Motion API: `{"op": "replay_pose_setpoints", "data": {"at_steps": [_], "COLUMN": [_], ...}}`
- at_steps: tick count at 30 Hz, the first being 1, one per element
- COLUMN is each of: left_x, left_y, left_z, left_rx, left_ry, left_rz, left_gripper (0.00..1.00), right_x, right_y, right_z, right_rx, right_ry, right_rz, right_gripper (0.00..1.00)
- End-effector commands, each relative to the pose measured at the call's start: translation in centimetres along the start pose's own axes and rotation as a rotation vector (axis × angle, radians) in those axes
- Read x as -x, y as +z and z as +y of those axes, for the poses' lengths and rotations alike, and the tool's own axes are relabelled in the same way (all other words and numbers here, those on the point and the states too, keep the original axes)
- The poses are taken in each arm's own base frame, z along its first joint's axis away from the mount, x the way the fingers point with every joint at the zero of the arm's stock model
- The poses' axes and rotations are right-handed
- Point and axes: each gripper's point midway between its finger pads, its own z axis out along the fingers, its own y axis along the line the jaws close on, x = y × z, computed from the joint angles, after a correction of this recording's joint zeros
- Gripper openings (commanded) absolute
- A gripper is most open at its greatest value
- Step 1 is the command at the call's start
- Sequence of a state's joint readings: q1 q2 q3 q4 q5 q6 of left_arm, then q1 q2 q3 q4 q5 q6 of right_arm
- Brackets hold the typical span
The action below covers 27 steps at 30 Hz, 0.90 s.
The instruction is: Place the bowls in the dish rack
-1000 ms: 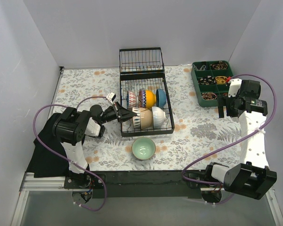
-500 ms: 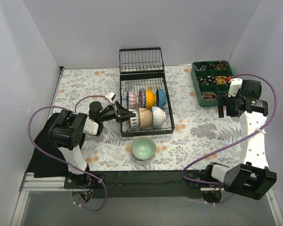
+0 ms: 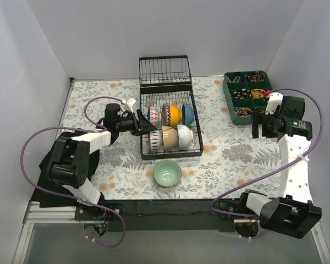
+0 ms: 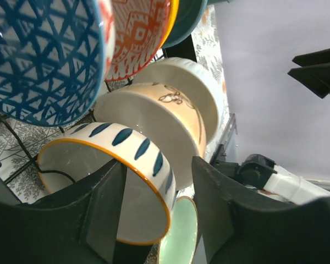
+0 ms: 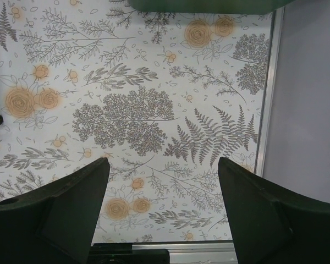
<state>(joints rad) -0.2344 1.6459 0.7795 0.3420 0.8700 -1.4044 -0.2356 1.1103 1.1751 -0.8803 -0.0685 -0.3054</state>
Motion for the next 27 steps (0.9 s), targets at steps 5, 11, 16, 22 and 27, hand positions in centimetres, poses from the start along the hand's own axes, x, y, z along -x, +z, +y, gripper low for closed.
{"op": "replay_pose_setpoints", "data": {"at_steps": [5, 11, 16, 22, 27], "left_x": [2.4, 3.1, -2.4, -10.8, -16.0], "left_y": [-5.0, -8.9, -10.4, -9.7, -8.1], "left_z": [0.1, -2.0, -9.7, -10.2, -10.5], "left_rx": [0.333, 0.429, 0.045, -0.014, -0.017], "left_ry": [0.289, 0.520, 0.880, 1.216, 1.277], "left_rz": [-0.009, -0.030, 0.169, 0.535, 0.674], "left_gripper": [0.54, 0.62, 0.62, 0.59, 0.58], "right_x": [1.0, 0.6, -0.1, -1.0, -2.0], "right_y": [-1.0, -1.8, -2.4, -2.6, -2.9], "right_z": [0.8, 0.7, 1.3, 2.0, 2.1], "right_rx": [0.027, 0.012, 0.029, 0.059, 0.043], "right_ry": [0.018, -0.040, -0.092, -0.130, -0.139], "right_rz": [-0.079, -0.104, -0.131, -0.126, -0.127], "right_gripper": [0.88, 0.89, 0.90, 0.90, 0.90]}}
